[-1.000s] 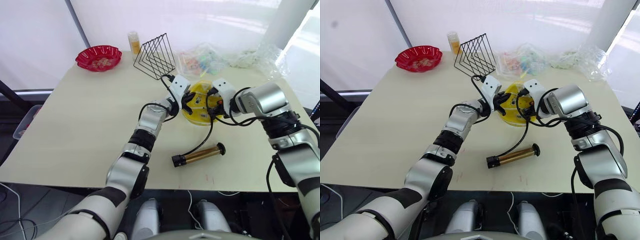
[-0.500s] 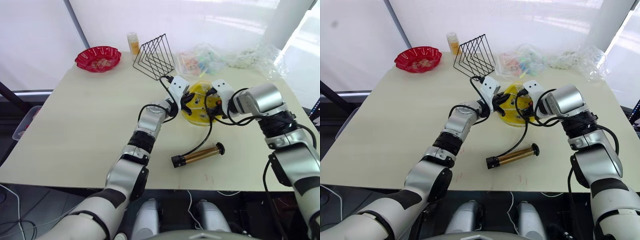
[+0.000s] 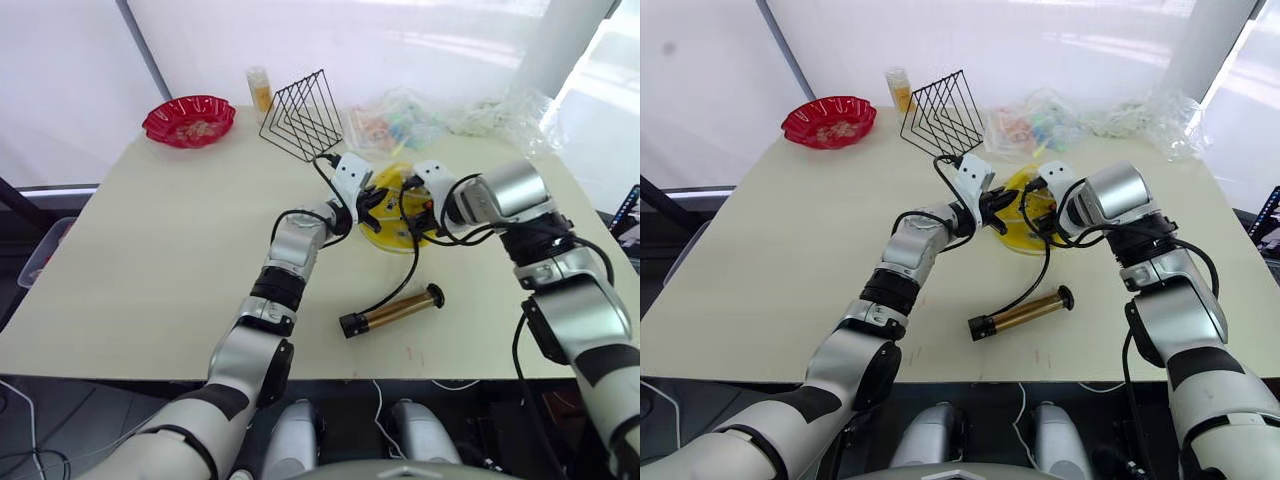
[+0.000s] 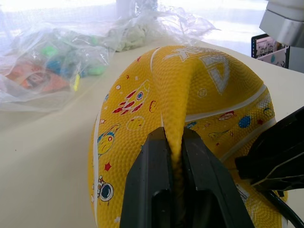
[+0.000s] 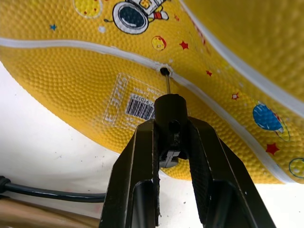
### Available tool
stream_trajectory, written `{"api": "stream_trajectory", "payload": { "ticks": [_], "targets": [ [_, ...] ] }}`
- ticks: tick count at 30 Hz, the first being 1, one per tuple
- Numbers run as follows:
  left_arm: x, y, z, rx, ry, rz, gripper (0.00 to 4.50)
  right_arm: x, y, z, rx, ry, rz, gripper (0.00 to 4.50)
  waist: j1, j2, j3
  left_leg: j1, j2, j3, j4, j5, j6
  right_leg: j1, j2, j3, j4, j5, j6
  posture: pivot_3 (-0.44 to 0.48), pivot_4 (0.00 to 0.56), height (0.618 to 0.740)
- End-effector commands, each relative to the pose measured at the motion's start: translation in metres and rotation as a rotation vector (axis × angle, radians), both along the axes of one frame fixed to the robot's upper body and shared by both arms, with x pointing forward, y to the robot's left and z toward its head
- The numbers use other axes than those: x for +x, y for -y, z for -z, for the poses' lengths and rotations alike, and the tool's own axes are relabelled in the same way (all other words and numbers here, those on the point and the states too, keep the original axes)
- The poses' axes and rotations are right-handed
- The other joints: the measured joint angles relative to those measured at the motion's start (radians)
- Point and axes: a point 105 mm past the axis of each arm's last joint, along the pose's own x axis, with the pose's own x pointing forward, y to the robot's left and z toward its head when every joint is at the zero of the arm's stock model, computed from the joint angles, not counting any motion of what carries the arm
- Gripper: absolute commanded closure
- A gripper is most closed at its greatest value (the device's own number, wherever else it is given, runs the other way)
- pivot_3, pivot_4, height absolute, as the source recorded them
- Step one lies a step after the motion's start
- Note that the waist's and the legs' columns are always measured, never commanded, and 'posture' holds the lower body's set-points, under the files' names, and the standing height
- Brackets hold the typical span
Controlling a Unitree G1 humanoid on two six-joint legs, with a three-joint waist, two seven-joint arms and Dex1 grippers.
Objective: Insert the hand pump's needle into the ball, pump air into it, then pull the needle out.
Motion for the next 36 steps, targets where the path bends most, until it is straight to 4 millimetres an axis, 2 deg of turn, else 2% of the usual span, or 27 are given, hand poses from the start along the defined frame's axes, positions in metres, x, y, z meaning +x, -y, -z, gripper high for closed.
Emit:
{"api": "stream_trajectory", "payload": {
  "ticks": [1, 9, 16, 23, 36],
  "targets": [
    [-0.016, 0.027, 0.017, 0.011, -0.067, 0.115, 4.45, 0.004, -0.018, -0.010, 0.022, 0.043, -0.040, 4.17, -0.001, 0.000, 0.000, 0.000, 0.000, 0.000, 0.000, 0.000, 0.000, 0.000, 0.000, 0.000, 0.000, 0.000, 0.000, 0.000, 0.150, 0.737],
    [-0.015, 0.027, 0.022, 0.010, -0.088, 0.108, 4.45, 0.008, -0.036, -0.015, 0.034, 0.060, -0.073, 4.17, -0.004, 0.000, 0.000, 0.001, 0.000, 0.001, 0.000, 0.000, 0.000, 0.000, 0.000, 0.001, 0.000, 0.000, 0.000, 0.000, 0.150, 0.737],
    [-0.014, 0.024, 0.024, 0.012, -0.090, 0.097, 4.45, 0.009, -0.049, -0.007, 0.037, 0.046, -0.099, 4.17, -0.008, 0.000, -0.003, 0.004, 0.000, 0.001, -0.001, 0.000, 0.000, 0.002, 0.000, 0.002, 0.000, 0.000, 0.000, 0.000, 0.150, 0.737],
    [-0.014, 0.022, 0.026, 0.016, -0.092, 0.089, 4.45, 0.008, -0.041, 0.002, 0.009, 0.038, -0.121, 4.17, -0.018, 0.000, -0.005, 0.004, 0.000, 0.000, -0.001, 0.000, 0.000, 0.003, 0.000, 0.001, 0.000, 0.000, 0.000, 0.000, 0.150, 0.737],
    [-0.007, 0.013, 0.029, 0.021, -0.096, 0.054, 4.45, 0.012, -0.033, 0.000, -0.020, 0.095, -0.180, 4.17, -0.021, 0.000, -0.005, 0.004, 0.000, -0.004, -0.002, 0.000, 0.000, 0.004, 0.000, 0.000, -0.001, 0.000, 0.000, 0.000, 0.150, 0.737]
  ]
}}
